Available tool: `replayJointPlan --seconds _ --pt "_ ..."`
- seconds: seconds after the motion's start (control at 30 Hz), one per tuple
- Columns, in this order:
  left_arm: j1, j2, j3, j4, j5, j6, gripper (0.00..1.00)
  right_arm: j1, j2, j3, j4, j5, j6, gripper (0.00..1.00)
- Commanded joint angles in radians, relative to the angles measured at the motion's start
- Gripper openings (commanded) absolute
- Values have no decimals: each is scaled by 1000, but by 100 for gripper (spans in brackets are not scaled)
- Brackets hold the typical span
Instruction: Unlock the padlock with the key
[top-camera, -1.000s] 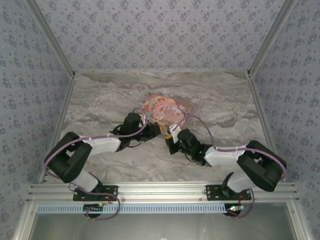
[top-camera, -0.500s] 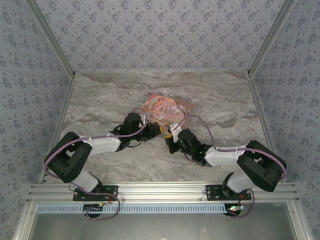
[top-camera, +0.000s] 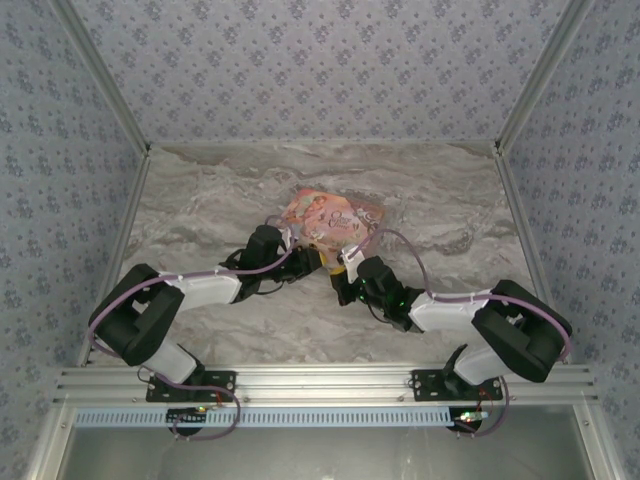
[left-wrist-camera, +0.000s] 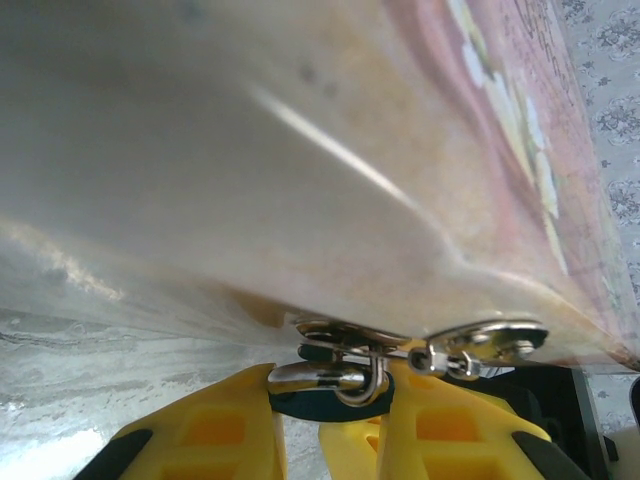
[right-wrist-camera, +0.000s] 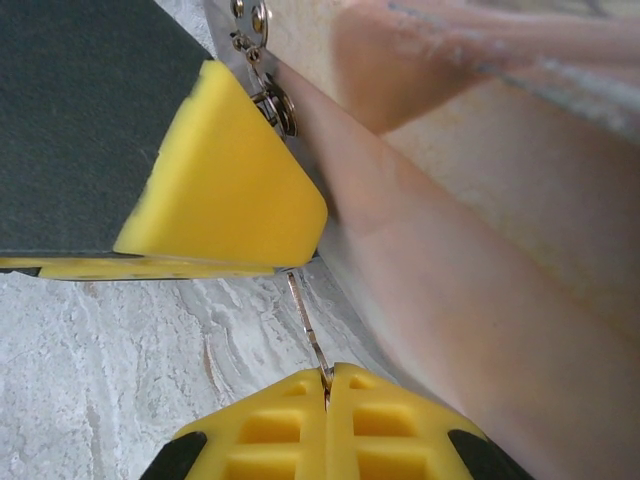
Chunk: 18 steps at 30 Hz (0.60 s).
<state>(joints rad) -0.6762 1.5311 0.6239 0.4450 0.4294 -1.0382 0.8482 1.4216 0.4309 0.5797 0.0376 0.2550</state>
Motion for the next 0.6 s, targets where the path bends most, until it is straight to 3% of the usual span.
replayJointPlan --seconds 0.0,0.57 --pt "-9 -29 24 35 44 -17 19 -17 14 3 27 11 24 0" --pt "-14 -32 20 37 40 -18 18 -28 44 22 83 -36 54 0"
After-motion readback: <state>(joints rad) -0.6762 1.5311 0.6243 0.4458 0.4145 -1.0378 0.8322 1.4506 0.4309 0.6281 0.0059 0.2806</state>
